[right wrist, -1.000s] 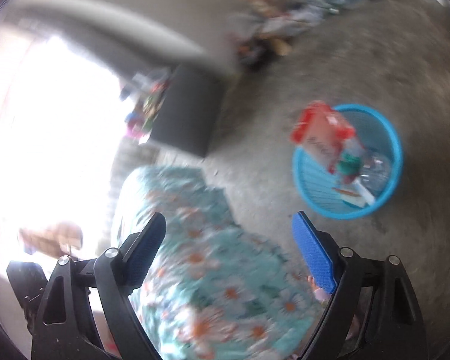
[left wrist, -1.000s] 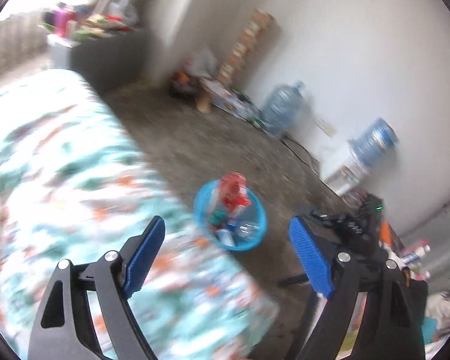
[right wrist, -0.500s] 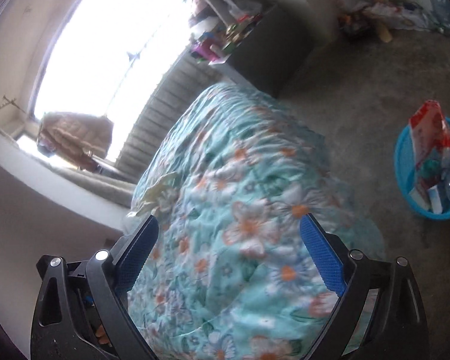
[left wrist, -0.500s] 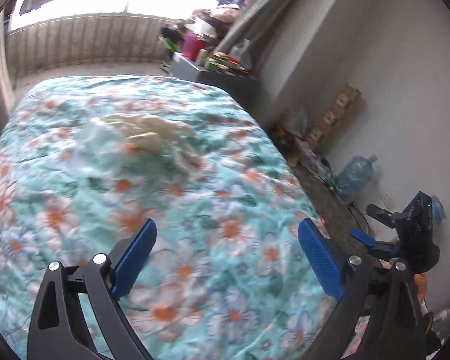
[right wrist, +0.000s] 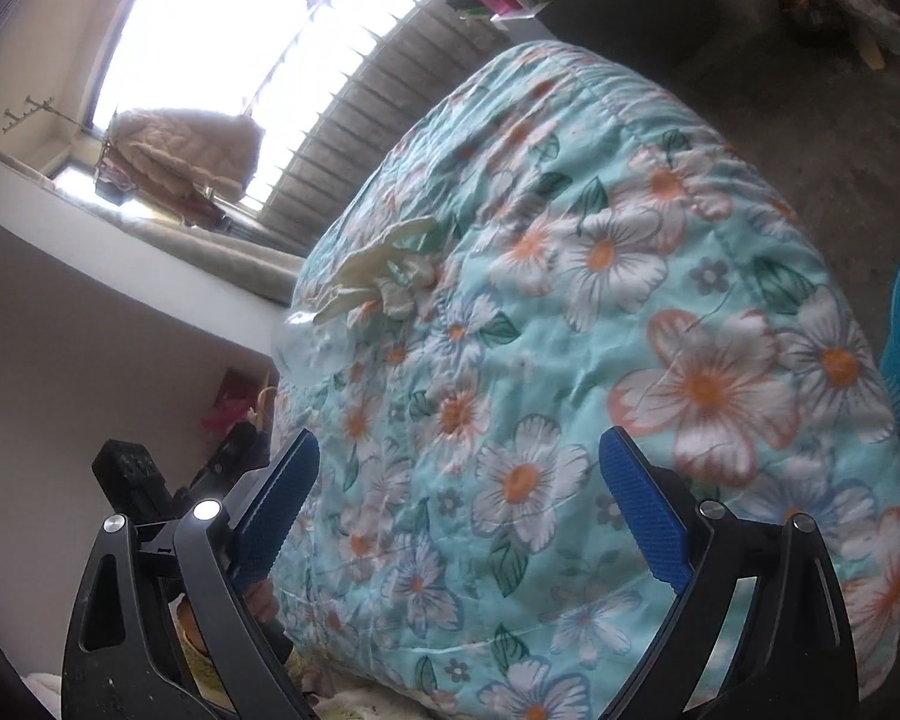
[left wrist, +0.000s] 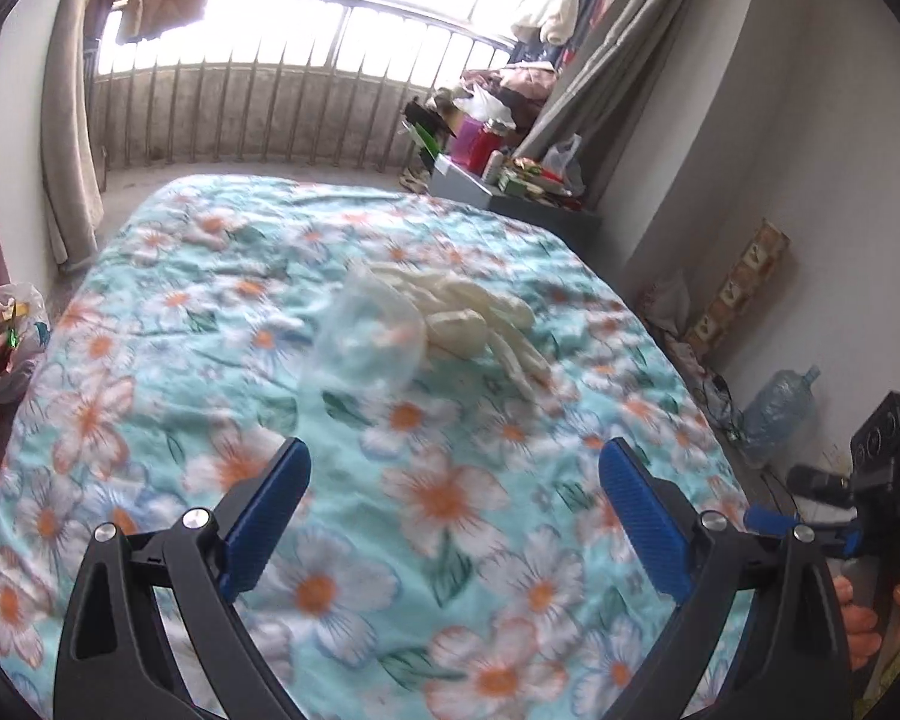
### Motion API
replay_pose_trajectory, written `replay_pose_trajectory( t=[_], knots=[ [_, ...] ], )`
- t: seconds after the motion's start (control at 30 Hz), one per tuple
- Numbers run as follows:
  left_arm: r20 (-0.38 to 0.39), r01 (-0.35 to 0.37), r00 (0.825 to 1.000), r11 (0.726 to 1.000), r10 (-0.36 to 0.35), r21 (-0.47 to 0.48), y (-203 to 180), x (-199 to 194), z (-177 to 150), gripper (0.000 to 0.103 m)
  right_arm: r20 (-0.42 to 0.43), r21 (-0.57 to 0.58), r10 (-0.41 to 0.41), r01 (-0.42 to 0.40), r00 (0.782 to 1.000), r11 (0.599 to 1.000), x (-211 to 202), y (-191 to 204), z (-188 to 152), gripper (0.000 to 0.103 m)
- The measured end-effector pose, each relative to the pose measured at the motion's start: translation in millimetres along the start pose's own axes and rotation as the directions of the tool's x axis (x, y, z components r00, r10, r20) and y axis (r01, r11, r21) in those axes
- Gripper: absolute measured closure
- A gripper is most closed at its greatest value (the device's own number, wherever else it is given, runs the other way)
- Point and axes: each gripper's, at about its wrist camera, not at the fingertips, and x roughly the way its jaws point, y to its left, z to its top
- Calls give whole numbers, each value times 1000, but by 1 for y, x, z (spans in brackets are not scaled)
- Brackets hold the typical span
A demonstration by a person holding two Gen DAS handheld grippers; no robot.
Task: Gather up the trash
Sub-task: 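Grasp the white gloves with the right tool while the left grasps the clear cup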
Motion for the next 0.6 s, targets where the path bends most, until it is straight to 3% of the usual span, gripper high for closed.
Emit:
replay_pose_trajectory(
  t=[0.2,0.37,0.6],
  knots=[
    [77,-2,997,1000,4,-23,23,12,27,9,-62,1,40,-40,997,999,26,15,19,20],
    [85,9,996,999,-5,-44,35,28,44,20,-84,-21,35,-37,996,999,64,30,60,29],
    [37,15,999,998,-13,-56,45,54,49,47,-156,-56,-39,30,987,998,145,39,103,47]
  ],
)
